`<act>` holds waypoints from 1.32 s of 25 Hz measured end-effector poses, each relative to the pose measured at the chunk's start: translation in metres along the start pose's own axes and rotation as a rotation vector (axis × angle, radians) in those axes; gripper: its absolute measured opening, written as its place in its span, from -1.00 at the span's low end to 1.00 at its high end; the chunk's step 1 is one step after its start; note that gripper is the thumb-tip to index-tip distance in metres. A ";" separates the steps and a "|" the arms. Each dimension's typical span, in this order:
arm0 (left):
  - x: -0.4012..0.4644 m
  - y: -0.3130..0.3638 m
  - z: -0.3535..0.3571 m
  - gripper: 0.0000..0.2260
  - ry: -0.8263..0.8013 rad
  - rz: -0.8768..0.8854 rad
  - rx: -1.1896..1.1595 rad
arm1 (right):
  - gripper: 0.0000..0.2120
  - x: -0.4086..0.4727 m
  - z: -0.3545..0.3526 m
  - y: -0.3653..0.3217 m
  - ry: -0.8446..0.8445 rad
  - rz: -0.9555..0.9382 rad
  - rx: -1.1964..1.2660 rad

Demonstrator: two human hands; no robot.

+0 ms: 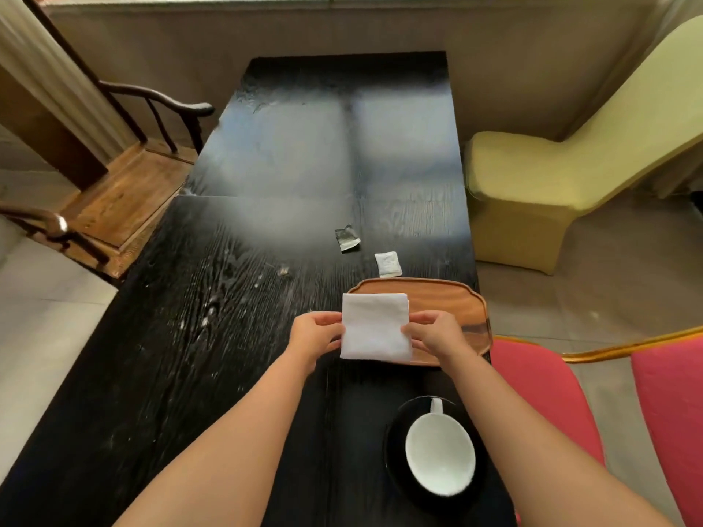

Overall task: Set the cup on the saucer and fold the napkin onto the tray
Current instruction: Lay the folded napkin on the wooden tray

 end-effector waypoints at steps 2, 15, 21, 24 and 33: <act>0.020 -0.003 0.010 -0.75 0.014 0.030 0.013 | -0.68 0.020 -0.005 -0.001 0.029 -0.010 -0.015; 0.071 -0.034 0.034 -0.77 0.138 0.279 0.291 | -0.84 0.071 0.000 0.031 0.297 -0.144 -0.214; 0.069 -0.040 0.041 -0.79 0.171 0.388 0.337 | -0.87 0.066 0.002 0.033 0.428 -0.260 -0.330; 0.062 -0.040 0.042 -0.71 0.161 0.518 0.434 | -0.76 0.061 -0.001 0.034 0.470 -0.295 -0.401; 0.079 -0.065 0.051 -0.42 -0.130 0.836 1.388 | -0.38 0.074 0.004 0.052 0.277 -0.719 -1.400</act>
Point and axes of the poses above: each hand's wrist, its own x-axis towards the middle knuckle, its own z-axis out of the palm, y = z × x, the point moved 2 cm from there along x, towards the middle knuckle, and after that the axes turned 7 degrees about -x, right-handed, at the moved point
